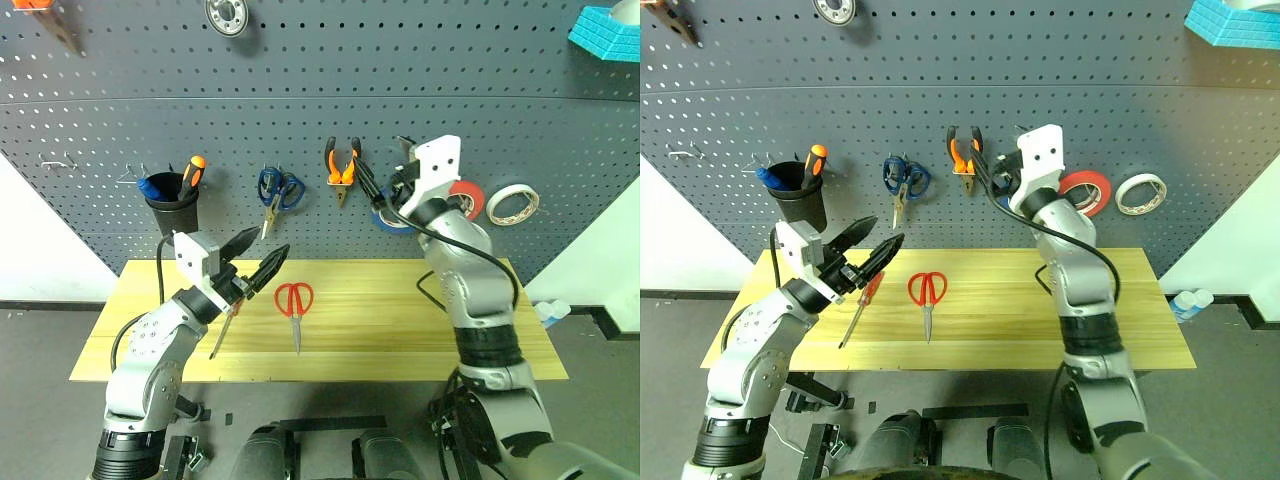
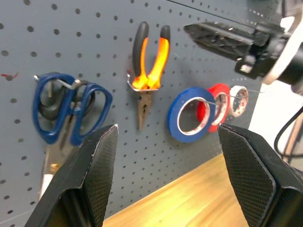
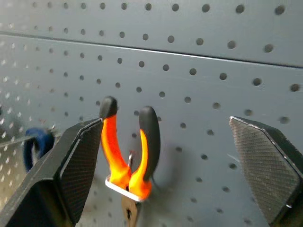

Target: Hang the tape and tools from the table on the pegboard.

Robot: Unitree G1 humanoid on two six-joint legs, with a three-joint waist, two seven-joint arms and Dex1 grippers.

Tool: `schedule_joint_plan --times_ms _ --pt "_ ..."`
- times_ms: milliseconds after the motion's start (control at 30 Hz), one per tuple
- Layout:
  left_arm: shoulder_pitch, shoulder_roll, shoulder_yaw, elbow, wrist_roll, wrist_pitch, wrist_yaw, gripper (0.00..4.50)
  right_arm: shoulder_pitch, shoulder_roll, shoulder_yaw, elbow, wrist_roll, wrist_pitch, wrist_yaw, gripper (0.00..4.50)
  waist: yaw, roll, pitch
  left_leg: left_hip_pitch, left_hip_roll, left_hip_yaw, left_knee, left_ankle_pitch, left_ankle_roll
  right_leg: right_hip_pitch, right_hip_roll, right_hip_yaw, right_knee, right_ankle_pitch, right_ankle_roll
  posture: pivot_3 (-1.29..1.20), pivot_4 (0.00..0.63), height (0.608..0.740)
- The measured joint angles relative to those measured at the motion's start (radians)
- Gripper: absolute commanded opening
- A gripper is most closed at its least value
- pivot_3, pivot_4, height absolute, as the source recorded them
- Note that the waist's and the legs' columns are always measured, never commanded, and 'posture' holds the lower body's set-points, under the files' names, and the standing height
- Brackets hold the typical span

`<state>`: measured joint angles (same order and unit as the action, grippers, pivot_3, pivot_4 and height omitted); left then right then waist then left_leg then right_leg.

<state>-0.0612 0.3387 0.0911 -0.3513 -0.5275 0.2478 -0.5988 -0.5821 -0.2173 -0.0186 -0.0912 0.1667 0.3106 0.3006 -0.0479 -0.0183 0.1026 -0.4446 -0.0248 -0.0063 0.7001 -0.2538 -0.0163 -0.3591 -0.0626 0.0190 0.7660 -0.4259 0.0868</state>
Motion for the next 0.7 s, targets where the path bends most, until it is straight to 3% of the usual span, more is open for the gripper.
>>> schedule_joint_plan --times_ms 200,367,533,700 --pt "0.076 0.045 0.000 -0.001 0.009 0.007 -0.034 3.51 0.169 -0.195 -0.064 -0.284 0.175 0.213 0.163 4.46 0.000 0.000 -0.002 0.000 0.000 0.000 0.000 -0.001 0.001 0.002 0.000 0.000 -0.003 0.000 0.000 -0.12 0.000 0.680" --pt "0.195 0.110 0.022 -0.005 0.027 0.099 0.004 3.51 0.401 -0.440 -0.208 -0.500 0.448 0.362 0.413 4.46 -0.001 0.002 -0.007 0.001 0.001 0.000 -0.002 -0.002 0.004 0.006 0.000 -0.001 -0.010 0.000 0.000 -0.12 0.016 0.680" --pt "0.163 0.097 0.003 -0.005 0.081 0.188 0.112 3.51 0.453 -0.502 -0.235 -0.545 0.538 0.387 0.475 4.46 0.002 0.001 -0.007 0.004 0.002 0.000 -0.001 -0.002 0.004 0.009 0.001 -0.001 -0.013 0.004 0.001 -0.12 0.029 0.680" --pt "0.042 0.025 -0.071 0.051 0.163 0.292 0.246 3.51 0.461 -0.512 -0.238 -0.581 0.597 0.401 0.473 4.46 0.007 0.000 -0.008 0.003 0.002 0.000 0.000 -0.002 0.005 0.009 0.001 -0.001 -0.015 0.005 0.003 -0.13 0.043 0.680"
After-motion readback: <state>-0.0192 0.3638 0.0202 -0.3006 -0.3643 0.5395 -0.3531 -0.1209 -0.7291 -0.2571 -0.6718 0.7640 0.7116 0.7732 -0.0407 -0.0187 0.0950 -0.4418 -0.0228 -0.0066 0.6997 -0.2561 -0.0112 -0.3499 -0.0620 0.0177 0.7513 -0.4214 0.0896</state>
